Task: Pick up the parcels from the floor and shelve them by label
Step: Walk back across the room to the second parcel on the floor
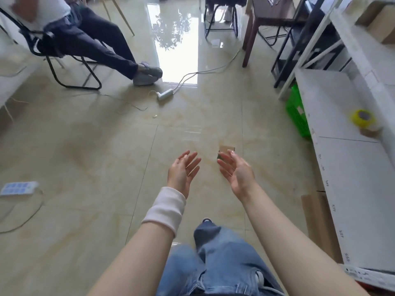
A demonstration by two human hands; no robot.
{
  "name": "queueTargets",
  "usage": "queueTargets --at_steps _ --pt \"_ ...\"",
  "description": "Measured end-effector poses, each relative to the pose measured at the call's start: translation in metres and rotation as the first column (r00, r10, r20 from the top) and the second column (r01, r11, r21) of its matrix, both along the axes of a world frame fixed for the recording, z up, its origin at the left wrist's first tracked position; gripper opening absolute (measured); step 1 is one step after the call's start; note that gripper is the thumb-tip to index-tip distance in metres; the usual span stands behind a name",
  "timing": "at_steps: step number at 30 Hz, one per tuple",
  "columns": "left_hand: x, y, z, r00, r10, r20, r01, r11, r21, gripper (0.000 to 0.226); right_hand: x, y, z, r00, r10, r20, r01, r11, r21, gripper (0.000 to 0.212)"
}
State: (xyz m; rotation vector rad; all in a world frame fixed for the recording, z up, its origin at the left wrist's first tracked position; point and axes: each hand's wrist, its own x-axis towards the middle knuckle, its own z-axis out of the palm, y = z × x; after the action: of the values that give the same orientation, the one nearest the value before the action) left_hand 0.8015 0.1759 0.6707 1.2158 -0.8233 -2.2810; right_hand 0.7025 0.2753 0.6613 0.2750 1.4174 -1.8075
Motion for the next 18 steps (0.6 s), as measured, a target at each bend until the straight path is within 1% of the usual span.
queueTargets --at_steps 3,8,12,14,16,18 --pt "-0.046 -0.051 0.000 1.000 0.006 -0.006 -0.006 1.000 0.012 0.020 -0.052 -0.057 0.002 1.000 -0.026 0.001 0.026 1.000 0.013 0.016" --pt "-0.120 -0.149 -0.004 1.000 0.008 -0.004 -0.008 1.000 0.011 0.022 -0.118 -0.157 0.002 1.000 0.011 -0.011 -0.010 1.000 0.027 0.016" --pt "-0.181 -0.237 -0.011 0.998 -0.056 -0.008 0.056 0.998 -0.017 0.021 -0.170 -0.234 -0.010 0.999 -0.044 -0.021 0.045 0.999 0.029 0.021" --pt "-0.210 -0.281 -0.011 0.995 -0.101 -0.012 0.101 0.995 -0.021 0.020 -0.197 -0.270 -0.015 0.996 -0.077 -0.044 0.079 0.995 0.052 0.020" --pt "-0.235 -0.321 -0.011 0.986 -0.165 0.021 0.165 0.986 -0.015 0.020 -0.219 -0.302 -0.016 0.991 -0.130 -0.036 0.132 0.987 0.095 0.016" --pt "-0.261 -0.356 -0.010 0.974 -0.225 0.038 0.225 0.974 -0.014 0.020 -0.241 -0.331 -0.014 0.982 -0.185 -0.026 0.187 0.977 0.101 0.015"
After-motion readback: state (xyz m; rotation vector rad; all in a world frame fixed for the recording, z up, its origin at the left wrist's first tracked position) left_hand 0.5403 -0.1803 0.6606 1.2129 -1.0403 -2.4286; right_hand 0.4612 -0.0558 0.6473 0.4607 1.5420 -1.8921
